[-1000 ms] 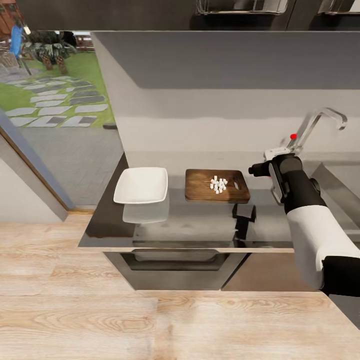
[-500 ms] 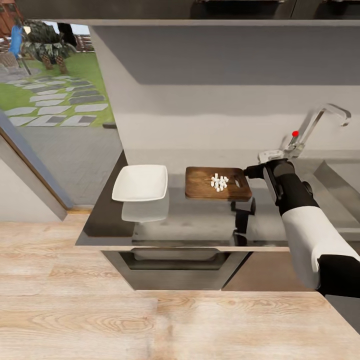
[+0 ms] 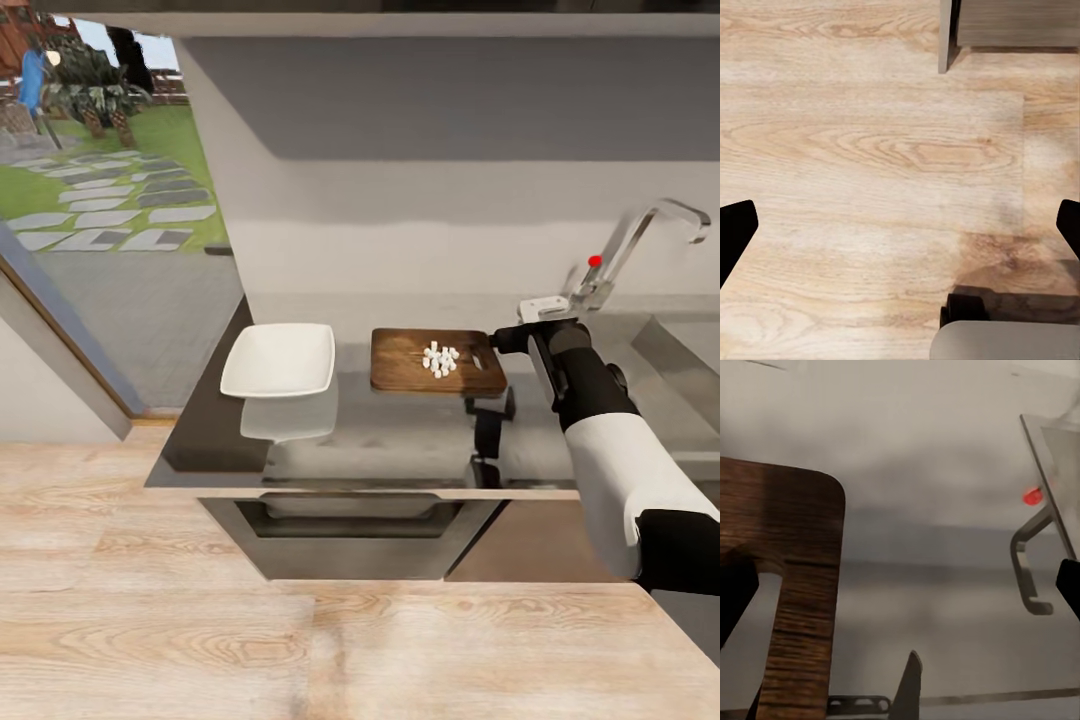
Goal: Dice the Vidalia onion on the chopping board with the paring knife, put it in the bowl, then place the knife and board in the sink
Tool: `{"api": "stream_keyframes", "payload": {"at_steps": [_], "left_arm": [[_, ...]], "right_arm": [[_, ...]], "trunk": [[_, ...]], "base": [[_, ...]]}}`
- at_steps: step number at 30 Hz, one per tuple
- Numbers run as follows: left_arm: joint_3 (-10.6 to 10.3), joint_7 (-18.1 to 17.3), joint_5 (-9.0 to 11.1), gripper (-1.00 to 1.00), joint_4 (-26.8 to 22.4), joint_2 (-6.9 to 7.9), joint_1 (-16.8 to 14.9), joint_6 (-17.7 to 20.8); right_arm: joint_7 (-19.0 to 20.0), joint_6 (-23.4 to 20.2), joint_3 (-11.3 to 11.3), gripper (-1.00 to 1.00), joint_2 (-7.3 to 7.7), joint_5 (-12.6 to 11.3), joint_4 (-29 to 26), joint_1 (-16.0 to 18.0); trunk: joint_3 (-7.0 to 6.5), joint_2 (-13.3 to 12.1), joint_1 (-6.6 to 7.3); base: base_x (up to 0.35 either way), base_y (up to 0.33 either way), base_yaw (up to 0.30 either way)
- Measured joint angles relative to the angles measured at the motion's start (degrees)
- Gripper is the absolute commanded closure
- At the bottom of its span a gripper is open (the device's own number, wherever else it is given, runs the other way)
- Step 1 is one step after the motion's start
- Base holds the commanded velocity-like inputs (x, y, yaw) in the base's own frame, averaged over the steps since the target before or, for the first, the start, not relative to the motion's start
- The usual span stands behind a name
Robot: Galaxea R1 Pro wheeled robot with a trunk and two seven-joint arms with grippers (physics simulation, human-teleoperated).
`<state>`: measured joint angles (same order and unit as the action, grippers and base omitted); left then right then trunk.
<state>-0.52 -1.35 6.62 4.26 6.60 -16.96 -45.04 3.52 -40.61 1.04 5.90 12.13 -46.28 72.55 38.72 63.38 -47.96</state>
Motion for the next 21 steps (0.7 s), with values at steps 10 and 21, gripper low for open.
{"api": "stream_keyframes", "payload": {"at_steps": [10,21], "left_arm": [[0.00,0.00,0.00,-1.00,0.00,0.00,0.00,0.00],[0.00,-0.08,-0.01,-1.00,0.00,-0.07,0.00,0.00]], "right_arm": [[-0.02,-0.04,0.53,-1.00,0.00,-0.04,0.90,-0.04],[0.45,0.24,2.11,-1.00,-0.08,-0.20,1.88,0.01]], "trunk": [[1.80,4.01,-2.20],[2.16,4.83,-2.64]], "base": [[0.000,0.000,0.000],[0.000,0.000,0.000]]}}
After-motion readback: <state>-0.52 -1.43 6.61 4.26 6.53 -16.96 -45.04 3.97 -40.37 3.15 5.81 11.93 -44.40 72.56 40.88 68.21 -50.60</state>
